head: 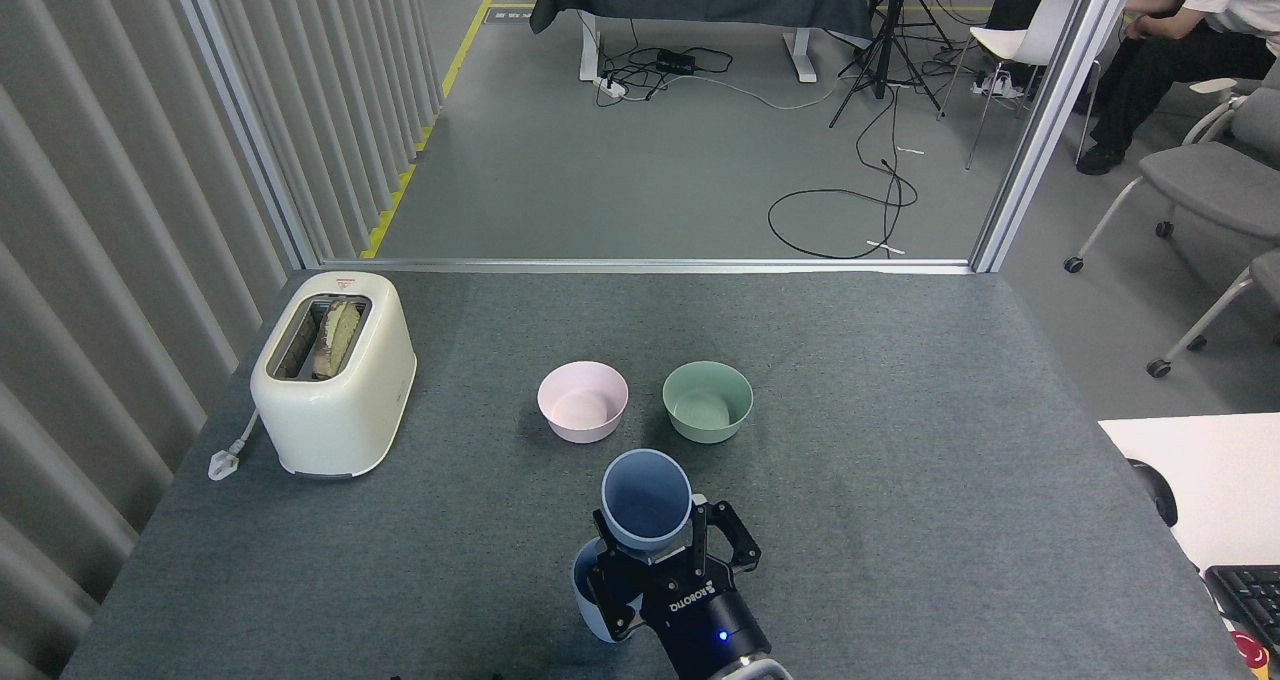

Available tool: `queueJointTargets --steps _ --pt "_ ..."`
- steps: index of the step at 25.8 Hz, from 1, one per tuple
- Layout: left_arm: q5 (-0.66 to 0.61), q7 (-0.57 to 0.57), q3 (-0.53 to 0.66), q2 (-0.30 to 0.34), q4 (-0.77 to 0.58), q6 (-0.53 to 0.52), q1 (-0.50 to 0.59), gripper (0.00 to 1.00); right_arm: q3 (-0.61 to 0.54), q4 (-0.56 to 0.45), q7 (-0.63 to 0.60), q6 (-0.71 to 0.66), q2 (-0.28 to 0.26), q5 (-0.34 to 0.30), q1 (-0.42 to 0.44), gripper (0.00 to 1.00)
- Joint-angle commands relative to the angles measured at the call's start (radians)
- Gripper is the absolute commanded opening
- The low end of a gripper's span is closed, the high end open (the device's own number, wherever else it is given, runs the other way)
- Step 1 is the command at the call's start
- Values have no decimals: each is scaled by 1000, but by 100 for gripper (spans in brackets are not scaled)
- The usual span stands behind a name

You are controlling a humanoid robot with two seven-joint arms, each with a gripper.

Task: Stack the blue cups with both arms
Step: 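Lift the cup and carry it above the first blue cup, then lower the held cup into the first blue cup, then open the right gripper and raise it off the stacked cups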

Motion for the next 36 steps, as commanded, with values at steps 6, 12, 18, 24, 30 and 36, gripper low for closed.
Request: queueJointTargets --steps 6,12,18,24,30,36 --pt "0 3 1 0 12 0 -3 99 33 -4 -1 -3 9 1 47 66" --pt "2 3 1 0 14 1 -3 99 33 11 -1 -3 13 -1 46 66" --pt "2 3 1 0 23 1 -5 99 26 51 -6 2 16 -1 38 67" --pt "2 3 1 0 23 1 -9 99 23 75 -9 2 15 -2 37 67" --pt "2 3 1 0 23 1 -11 99 22 82 -9 0 18 -4 24 68" --pt "2 3 1 0 23 1 -11 99 19 138 -9 2 22 -8 -22 73"
